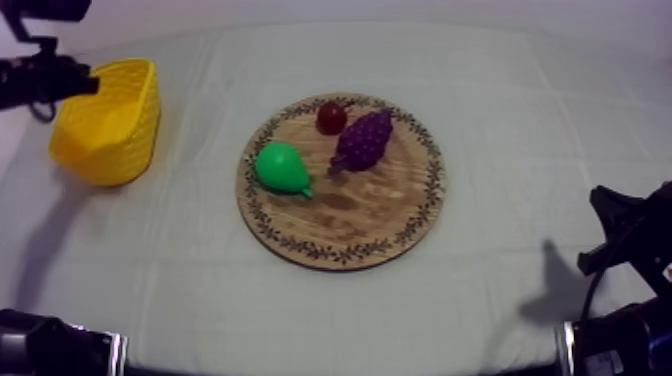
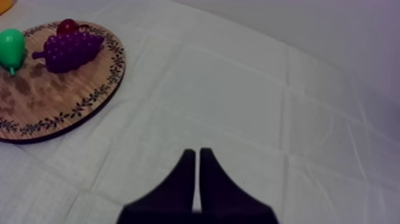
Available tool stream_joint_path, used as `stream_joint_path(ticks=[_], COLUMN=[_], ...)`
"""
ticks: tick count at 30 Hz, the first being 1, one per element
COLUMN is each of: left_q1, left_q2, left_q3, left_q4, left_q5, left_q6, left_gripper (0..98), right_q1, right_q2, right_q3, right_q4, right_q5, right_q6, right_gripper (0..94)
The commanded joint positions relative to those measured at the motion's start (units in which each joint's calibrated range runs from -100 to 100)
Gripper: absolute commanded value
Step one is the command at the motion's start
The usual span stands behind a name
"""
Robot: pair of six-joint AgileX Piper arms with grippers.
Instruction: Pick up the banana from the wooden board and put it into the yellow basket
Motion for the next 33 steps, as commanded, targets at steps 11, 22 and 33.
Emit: stream_joint_path(ticks=[11, 22, 33], left_q1=[-2.39, -2.43, -1.97], left_q2=[-57.34, -73.42, -74.31], left_q3=[44.43, 49.88, 50.01], left_q4=[0.78, -10.3, -10.81], left_q5=[-8.87, 8.14, 9.42], left_q6=[0.22, 12.62, 24.09], left_gripper=[0.2, 0.1, 0.1], right_q1=[0.01, 0.01, 0.01], right_q2=[-0.04, -0.04, -0.04], right_q3=[-0.03, -0.03, -0.03], right_q4=[-0.02, -0.02, -0.02], right_q5=[0.01, 0.01, 0.01], right_q6=[0.0, 0.03, 0.0], right_gripper=[0.5, 0.5, 0.5])
